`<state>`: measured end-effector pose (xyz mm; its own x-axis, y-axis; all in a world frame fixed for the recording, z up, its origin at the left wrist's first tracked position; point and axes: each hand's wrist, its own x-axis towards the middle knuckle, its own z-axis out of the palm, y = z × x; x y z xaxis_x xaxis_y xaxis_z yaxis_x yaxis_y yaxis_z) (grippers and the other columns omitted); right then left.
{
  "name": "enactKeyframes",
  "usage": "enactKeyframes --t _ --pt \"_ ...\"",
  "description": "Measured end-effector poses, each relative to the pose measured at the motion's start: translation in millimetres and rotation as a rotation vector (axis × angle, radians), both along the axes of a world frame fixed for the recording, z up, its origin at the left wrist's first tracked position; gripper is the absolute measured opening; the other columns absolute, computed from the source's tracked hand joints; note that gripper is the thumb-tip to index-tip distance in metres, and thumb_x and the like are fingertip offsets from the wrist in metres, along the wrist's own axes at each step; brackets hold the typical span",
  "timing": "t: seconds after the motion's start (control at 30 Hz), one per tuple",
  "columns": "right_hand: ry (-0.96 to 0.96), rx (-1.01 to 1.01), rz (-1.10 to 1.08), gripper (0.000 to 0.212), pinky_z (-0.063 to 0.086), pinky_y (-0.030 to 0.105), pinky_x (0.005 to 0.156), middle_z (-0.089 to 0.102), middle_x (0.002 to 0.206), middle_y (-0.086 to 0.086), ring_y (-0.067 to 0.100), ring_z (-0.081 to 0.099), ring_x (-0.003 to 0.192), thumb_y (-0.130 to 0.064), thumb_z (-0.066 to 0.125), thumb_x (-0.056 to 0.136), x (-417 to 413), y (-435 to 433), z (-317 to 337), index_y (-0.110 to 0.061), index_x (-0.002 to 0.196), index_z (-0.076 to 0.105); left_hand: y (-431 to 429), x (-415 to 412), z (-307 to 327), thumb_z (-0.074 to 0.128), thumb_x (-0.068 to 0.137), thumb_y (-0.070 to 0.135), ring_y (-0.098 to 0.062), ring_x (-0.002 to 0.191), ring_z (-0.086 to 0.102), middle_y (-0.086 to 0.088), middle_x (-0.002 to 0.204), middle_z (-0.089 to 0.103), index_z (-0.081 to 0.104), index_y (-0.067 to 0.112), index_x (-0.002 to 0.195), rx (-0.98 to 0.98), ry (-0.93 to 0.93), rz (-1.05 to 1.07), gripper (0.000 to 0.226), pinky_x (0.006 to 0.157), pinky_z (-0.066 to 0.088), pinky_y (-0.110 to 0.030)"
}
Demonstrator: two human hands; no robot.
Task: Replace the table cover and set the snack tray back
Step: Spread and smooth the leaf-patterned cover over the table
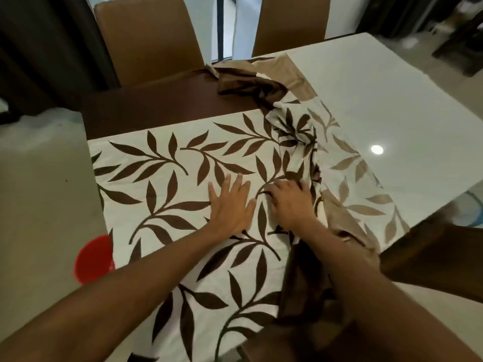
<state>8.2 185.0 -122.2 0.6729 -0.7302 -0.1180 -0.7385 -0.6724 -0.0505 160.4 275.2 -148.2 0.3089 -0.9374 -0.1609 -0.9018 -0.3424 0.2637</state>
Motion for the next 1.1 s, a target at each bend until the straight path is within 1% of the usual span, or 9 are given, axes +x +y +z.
enactKeyframes --t 0.13,0.27,0.37,0.47,0.53,0.7,0.87,1.0,1.1 --pt "-0.037 -0.027 0.118 0.047 0.023 0.061 0.118 0.054 0.147 0.003 0.026 0.048 0.135 -0.033 0.050 0.096 -54 56 -24 -0.023 0.141 0.055 22 -56 -3 0.026 0.102 0.057 -0.027 0.155 0.000 0.002 0.168 0.009 0.020 0.030 0.158 0.006 0.012 0.052 0.062 0.117 0.002 -0.069" --pt "0.033 -0.038 0.142 0.048 0.022 0.062 0.118 0.052 0.149 0.003 0.026 0.044 0.138 -0.038 0.053 0.094 -115 45 -15 -0.027 0.141 0.053 39 -93 -11 0.026 0.100 0.061 -0.029 0.155 -0.004 0.003 0.169 0.005 0.013 0.035 0.159 0.013 0.032 0.050 0.066 0.117 -0.002 -0.069" --pt "0.150 -0.024 -0.034 0.055 0.015 0.067 0.119 0.043 0.157 0.001 0.027 0.032 0.147 -0.039 0.056 0.092 -160 5 -4 -0.029 0.145 0.047 42 -107 -17 0.019 0.098 0.065 -0.030 0.155 -0.006 0.001 0.169 0.002 0.011 0.039 0.159 0.004 -0.005 0.026 0.066 0.116 -0.004 -0.070" --pt "0.099 -0.062 -0.275 0.042 0.022 0.065 0.118 0.053 0.147 0.002 0.028 0.038 0.142 -0.031 0.057 0.092 -188 -28 8 -0.026 0.133 0.060 41 -110 -21 0.011 0.096 0.071 -0.030 0.155 -0.009 0.000 0.169 -0.003 0.006 0.040 0.159 0.018 -0.061 0.043 0.071 0.116 -0.005 -0.070" --pt "0.014 -0.064 -0.220 0.040 0.029 0.057 0.117 0.055 0.145 0.002 0.026 0.042 0.139 -0.032 0.056 0.095 -185 -23 11 -0.027 0.135 0.059 40 -111 -21 0.010 0.094 0.073 -0.030 0.155 -0.008 0.000 0.169 -0.002 0.006 0.039 0.159 0.008 -0.075 0.053 0.073 0.116 -0.004 -0.070" --pt "-0.052 0.144 0.125 0.049 0.018 0.058 0.123 0.038 0.160 0.003 0.026 0.034 0.147 -0.044 0.037 0.104 -164 52 -18 -0.031 0.151 0.043 40 -112 -23 0.011 0.092 0.075 -0.031 0.155 -0.002 -0.002 0.169 0.005 0.011 0.038 0.159 -0.006 -0.096 0.057 0.076 0.116 0.001 -0.071" --pt "-0.023 0.148 -0.060 0.054 0.011 0.060 0.125 0.011 0.171 -0.001 0.022 0.009 0.157 -0.043 0.025 0.108 -194 26 -33 -0.036 0.161 0.015 39 -112 -25 0.011 0.092 0.075 -0.032 0.155 0.001 -0.003 0.169 0.008 0.012 0.038 0.159 -0.008 -0.113 0.052 0.076 0.115 0.004 -0.072" --pt "0.012 0.103 -0.395 0.054 0.025 0.066 0.118 0.032 0.162 0.007 0.030 0.025 0.151 -0.040 0.034 0.106 -227 -28 -19 -0.024 0.157 0.027 40 -112 -27 0.013 0.092 0.074 -0.033 0.155 0.005 -0.003 0.168 0.012 0.016 0.038 0.159 -0.027 -0.107 0.048 0.076 0.115 0.006 -0.072" --pt "-0.015 -0.017 -0.297 0.050 0.028 0.061 0.119 0.044 0.153 0.009 0.030 0.036 0.144 -0.041 0.037 0.104 -222 -39 -11 -0.021 0.150 0.042 39 -111 -28 0.015 0.093 0.073 -0.032 0.155 0.004 -0.003 0.168 0.011 0.015 0.038 0.159 -0.033 -0.104 0.051 0.075 0.116 0.004 -0.072"
